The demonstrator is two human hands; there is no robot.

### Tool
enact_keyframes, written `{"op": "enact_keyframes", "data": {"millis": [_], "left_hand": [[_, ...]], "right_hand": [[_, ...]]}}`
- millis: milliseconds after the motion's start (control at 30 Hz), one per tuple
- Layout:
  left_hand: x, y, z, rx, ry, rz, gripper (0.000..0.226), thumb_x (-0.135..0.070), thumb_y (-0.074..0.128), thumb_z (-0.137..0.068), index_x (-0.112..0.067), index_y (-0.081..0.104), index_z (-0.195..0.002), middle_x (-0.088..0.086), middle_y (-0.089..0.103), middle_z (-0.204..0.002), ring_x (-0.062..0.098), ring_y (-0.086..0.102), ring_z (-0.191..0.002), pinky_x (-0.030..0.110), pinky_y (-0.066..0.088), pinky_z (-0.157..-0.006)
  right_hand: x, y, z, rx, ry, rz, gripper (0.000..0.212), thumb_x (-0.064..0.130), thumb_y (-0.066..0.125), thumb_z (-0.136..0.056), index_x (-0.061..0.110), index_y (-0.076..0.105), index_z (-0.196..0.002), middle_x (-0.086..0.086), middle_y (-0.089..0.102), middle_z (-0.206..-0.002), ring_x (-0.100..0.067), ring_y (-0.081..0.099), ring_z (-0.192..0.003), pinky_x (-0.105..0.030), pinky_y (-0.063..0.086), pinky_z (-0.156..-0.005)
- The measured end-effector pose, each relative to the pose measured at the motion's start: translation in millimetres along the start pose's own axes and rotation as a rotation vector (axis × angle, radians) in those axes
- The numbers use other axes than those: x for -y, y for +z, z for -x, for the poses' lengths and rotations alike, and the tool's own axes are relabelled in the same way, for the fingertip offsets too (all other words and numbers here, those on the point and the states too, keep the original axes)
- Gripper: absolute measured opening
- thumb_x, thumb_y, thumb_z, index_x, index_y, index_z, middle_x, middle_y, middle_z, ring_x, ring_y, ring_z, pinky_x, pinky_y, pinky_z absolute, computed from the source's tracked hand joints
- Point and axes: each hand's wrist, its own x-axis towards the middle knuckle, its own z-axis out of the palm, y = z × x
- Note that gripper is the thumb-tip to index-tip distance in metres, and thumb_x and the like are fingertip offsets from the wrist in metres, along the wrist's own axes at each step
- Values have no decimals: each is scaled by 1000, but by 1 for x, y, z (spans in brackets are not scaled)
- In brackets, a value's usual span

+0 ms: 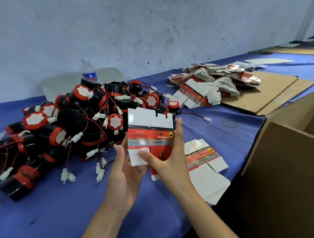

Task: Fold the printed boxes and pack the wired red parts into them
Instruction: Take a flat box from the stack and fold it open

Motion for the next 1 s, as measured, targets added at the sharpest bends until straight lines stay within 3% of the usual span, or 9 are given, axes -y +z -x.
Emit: {"op": "enact_keyframes", "data": {"millis": [67, 200, 367, 467, 533, 800, 867, 933, 1000], "left_hand": [[1, 1, -1, -48, 2, -75, 51, -47, 45, -90, -16, 58, -129, 14, 61, -131, 30, 56, -123, 41, 47, -102], [6, -2, -1, -25, 22, -168, 36, -39, 46, -91, -26, 74, -109, 8, 68, -121, 22, 63, -114, 30, 54, -90], [5, 0, -1, 105, -13, -142, 52, -57, 37, -93, -27, 66, -123, 4, 62, -131, 18, 56, -124, 30, 47, -101], [6, -3, -1, 125, -2, -244, 51, -58, 36, -92, -30, 66, -122, 3, 62, -131, 19, 56, -124, 29, 48, -99], [5, -1, 0, 119, 34, -330, 59, -66, 44, -87, -29, 60, -130, 4, 59, -136, 22, 52, -128, 41, 42, -107], [23, -13, -4, -43, 339, -778, 73, -69, 63, -73, -61, 30, -138, -13, 42, -144, 19, 43, -132, 53, 35, -109], [25, -11, -6, -48, 300, -779, 70, -62, 55, -79, -55, 27, -143, -9, 41, -147, 22, 39, -135, 55, 32, -111], [27, 1, -6, -4, 207, -749, 74, -73, 37, -84, -44, 20, -149, -11, 32, -154, 14, 31, -142, 54, 27, -115], [25, 7, -2, 32, 186, -676, 90, -80, 40, -80, -32, 19, -152, -13, 36, -150, 11, 41, -136, 46, 39, -109]], "right_hand": [[-1, -1, 2, 6, 13, -25, 118, 63, 76, -51, 62, -3, -138, 21, 29, -143, 1, 36, -133, -15, 35, -103], [0, -6, 1, -1, 17, -146, 119, 67, 76, -47, 64, 1, -139, 12, 35, -146, -10, 43, -132, -40, 40, -108], [6, -6, 1, -19, 25, -158, 122, 68, 76, -44, 67, -3, -136, 13, 38, -144, -5, 41, -132, -31, 40, -108], [8, -7, 5, 6, -8, -200, 128, 61, 81, -44, 62, -4, -140, 12, 32, -149, -7, 38, -135, -39, 39, -110], [6, -9, 8, 31, -43, -262, 129, 49, 84, -47, 59, -2, -142, 14, 35, -147, -11, 43, -133, -37, 44, -106], [13, 0, 30, 119, -122, -335, 80, 12, 62, -88, 56, 22, -142, 6, 61, -116, -14, 63, -109, -16, 48, -86], [27, -3, 30, 188, -124, -295, 70, 19, 53, -93, 36, 18, -151, -5, 52, -135, -25, 50, -127, -26, 38, -102], [42, -7, 31, 320, -99, -243, 68, 22, 36, -99, -6, -2, -148, -39, 16, -148, -40, 21, -141, -51, 7, -114], [44, -10, 25, 289, -54, -166, 66, 31, 36, -100, -1, 7, -149, -23, 8, -157, -27, 16, -146, -40, 8, -116]]}}
